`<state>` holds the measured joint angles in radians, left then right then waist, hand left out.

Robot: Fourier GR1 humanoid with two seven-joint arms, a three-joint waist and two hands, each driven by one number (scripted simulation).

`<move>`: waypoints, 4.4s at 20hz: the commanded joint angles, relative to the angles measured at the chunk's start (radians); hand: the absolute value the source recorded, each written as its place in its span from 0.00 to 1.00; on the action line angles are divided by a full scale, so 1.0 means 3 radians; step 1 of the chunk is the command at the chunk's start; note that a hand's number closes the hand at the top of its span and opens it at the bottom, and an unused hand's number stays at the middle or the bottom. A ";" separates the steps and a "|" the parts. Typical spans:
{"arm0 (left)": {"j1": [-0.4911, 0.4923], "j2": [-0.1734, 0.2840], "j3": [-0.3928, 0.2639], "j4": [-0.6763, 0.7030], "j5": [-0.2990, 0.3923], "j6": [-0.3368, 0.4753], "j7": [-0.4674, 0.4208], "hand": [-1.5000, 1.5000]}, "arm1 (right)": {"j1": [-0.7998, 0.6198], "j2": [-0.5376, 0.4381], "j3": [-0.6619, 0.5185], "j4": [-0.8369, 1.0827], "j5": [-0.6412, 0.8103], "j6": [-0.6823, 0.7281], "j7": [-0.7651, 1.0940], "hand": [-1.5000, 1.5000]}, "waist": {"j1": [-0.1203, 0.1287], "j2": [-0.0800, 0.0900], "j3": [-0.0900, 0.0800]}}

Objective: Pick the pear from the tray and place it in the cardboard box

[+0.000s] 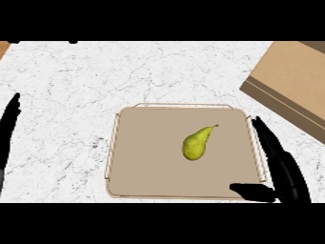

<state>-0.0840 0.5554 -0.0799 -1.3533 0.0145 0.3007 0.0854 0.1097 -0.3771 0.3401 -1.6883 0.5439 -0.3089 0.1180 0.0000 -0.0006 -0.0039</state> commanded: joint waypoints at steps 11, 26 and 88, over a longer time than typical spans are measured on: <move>-0.0006 -0.0137 0.0159 0.0337 -0.0038 -0.0137 -0.0361 0.50 | -0.1384 0.0230 0.0198 0.0430 -0.0008 0.1824 0.1760 0.00 | 0.0042 0.0011 0.0011; -0.0075 -0.0366 0.0455 0.0214 -0.0425 -0.0391 -0.0139 0.50 | -0.1471 0.0655 -0.0039 0.0732 0.0496 0.2237 0.1821 0.00 | 0.0004 0.0003 0.0013; -0.0145 -0.0677 0.0722 0.0021 -0.0788 -0.0623 -0.0113 0.50 | -0.2008 -0.2330 -0.2293 0.3481 -0.0232 0.1470 -0.3776 1.00 | 0.0149 0.0094 0.0043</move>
<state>-0.1044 0.3698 0.1613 -1.3516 -0.2022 0.1041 0.0470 -0.4545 -1.0326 -0.3111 -0.7678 0.5029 0.1108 -0.8445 0.0243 0.0245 0.0113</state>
